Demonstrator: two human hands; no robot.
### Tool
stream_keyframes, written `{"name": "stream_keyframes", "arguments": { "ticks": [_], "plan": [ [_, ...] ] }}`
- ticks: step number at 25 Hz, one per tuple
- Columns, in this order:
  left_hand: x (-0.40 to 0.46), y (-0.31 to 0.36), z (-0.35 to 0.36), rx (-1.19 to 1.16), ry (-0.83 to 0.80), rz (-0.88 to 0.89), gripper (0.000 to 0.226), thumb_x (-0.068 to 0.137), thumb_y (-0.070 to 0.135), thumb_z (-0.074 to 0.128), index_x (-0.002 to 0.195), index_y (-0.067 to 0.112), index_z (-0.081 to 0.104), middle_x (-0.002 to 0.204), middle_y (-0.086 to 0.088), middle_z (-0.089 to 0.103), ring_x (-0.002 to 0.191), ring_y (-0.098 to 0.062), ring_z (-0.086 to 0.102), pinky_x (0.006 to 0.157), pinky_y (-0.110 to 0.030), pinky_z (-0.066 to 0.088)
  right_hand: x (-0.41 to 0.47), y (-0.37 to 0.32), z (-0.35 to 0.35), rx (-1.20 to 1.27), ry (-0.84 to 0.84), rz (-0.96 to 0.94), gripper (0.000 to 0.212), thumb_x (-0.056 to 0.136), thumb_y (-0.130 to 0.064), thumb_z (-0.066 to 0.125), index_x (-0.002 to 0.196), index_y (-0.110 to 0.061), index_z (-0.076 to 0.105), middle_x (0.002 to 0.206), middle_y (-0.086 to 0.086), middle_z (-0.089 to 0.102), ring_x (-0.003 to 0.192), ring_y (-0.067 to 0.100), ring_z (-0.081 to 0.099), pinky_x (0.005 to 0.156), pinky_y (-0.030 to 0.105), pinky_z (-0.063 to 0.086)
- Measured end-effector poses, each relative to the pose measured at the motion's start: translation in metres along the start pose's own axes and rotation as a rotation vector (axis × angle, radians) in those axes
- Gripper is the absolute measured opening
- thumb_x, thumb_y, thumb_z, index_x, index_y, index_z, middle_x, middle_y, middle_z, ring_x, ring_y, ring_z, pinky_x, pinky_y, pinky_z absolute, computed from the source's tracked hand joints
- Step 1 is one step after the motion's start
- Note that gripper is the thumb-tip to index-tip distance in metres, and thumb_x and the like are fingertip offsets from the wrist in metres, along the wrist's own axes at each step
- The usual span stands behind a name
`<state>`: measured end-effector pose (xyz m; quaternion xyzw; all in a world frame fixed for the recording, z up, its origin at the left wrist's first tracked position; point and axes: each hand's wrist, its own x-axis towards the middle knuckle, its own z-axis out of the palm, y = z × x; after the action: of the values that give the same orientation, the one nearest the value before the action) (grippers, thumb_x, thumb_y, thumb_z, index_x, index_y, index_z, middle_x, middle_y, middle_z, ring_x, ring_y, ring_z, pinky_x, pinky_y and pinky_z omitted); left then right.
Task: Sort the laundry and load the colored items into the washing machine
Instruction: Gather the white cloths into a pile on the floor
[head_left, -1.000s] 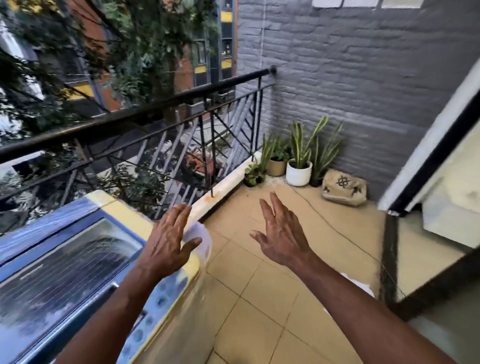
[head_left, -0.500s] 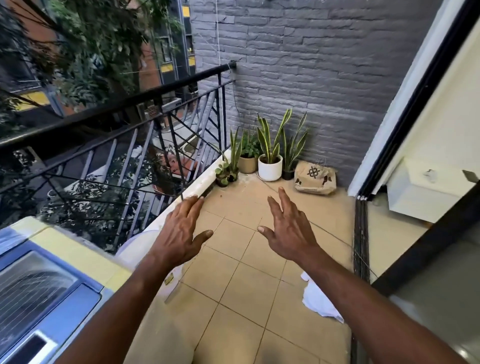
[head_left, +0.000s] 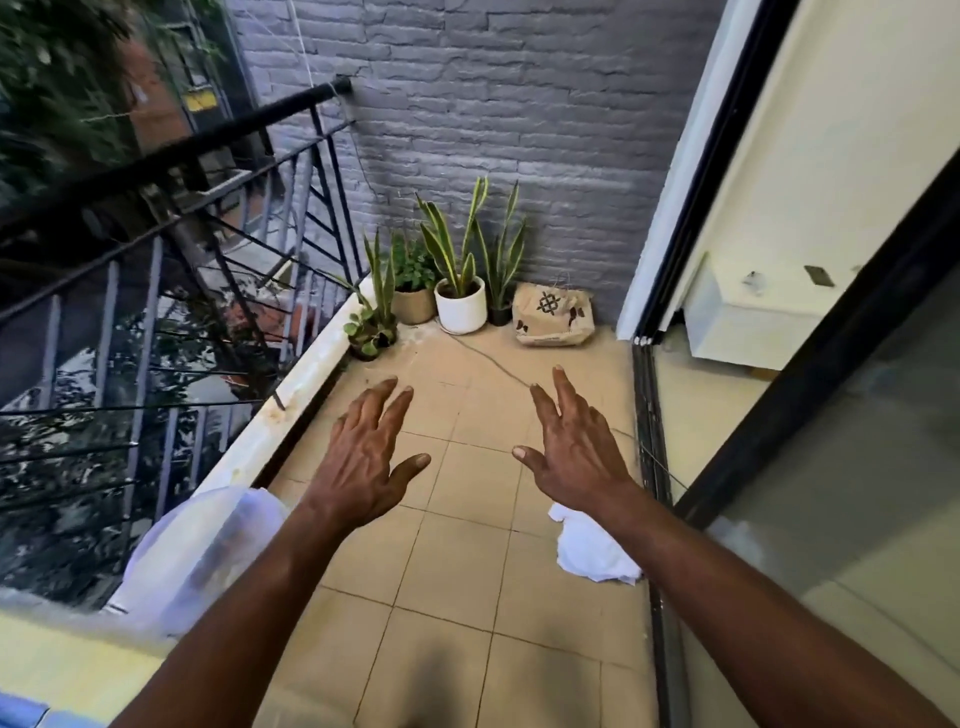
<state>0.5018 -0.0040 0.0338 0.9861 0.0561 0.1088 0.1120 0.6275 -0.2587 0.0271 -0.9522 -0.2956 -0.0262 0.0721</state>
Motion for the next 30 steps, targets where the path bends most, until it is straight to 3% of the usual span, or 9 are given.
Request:
{"name": "stream_keyframes", "arguments": {
  "ticks": [7,13,17,23,30],
  "plan": [
    [0.084,0.014,0.062,-0.090,-0.076,0.157,0.084,0.092,0.061,0.049,0.159,0.017,0.024,0.168,-0.010,0.012,0.151,-0.031,0.022,0.115,-0.050,0.032,0.026,0.056,0.040,0.019,-0.066,0.191,0.091,0.095,-0.060,0.052,0.161,-0.014,0.010,0.169,0.016,-0.011,0.151,0.037,0.025,0.119,0.050,0.031],
    [0.161,0.025,0.126,-0.159,-0.187,0.288,0.085,0.091,0.063,0.045,0.158,0.015,0.028,0.168,-0.015,0.010,0.153,-0.038,0.015,0.116,-0.052,0.027,0.050,0.114,0.069,0.047,-0.059,0.401,0.088,0.091,-0.059,0.055,0.159,-0.016,0.021,0.169,0.017,0.005,0.148,0.036,0.033,0.115,0.046,0.035],
    [0.194,0.044,0.196,-0.188,-0.283,0.312,0.084,0.090,0.058,0.057,0.158,0.018,0.029,0.167,-0.016,0.009,0.153,-0.041,0.015,0.114,-0.056,0.033,0.059,0.165,0.117,0.095,-0.118,0.495,0.085,0.093,-0.056,0.055,0.161,-0.020,0.018,0.170,0.014,0.005,0.152,0.033,0.025,0.118,0.044,0.030],
    [0.224,0.083,0.332,-0.248,-0.364,0.254,0.085,0.089,0.057,0.058,0.159,0.023,0.025,0.167,-0.016,0.009,0.151,-0.043,0.020,0.110,-0.056,0.038,0.074,0.245,0.238,0.116,-0.308,0.473,0.082,0.095,-0.054,0.052,0.161,-0.021,0.016,0.169,0.013,0.014,0.150,0.033,0.029,0.121,0.045,0.031],
    [0.216,0.088,0.535,-0.267,-0.448,0.161,0.086,0.091,0.060,0.051,0.161,0.028,0.014,0.168,-0.016,0.005,0.152,-0.041,0.017,0.113,-0.052,0.035,0.074,0.323,0.443,0.092,-0.575,0.504,0.091,0.094,-0.052,0.060,0.162,-0.033,0.001,0.171,0.009,-0.006,0.152,0.034,0.028,0.117,0.049,0.039]
  ]
}}
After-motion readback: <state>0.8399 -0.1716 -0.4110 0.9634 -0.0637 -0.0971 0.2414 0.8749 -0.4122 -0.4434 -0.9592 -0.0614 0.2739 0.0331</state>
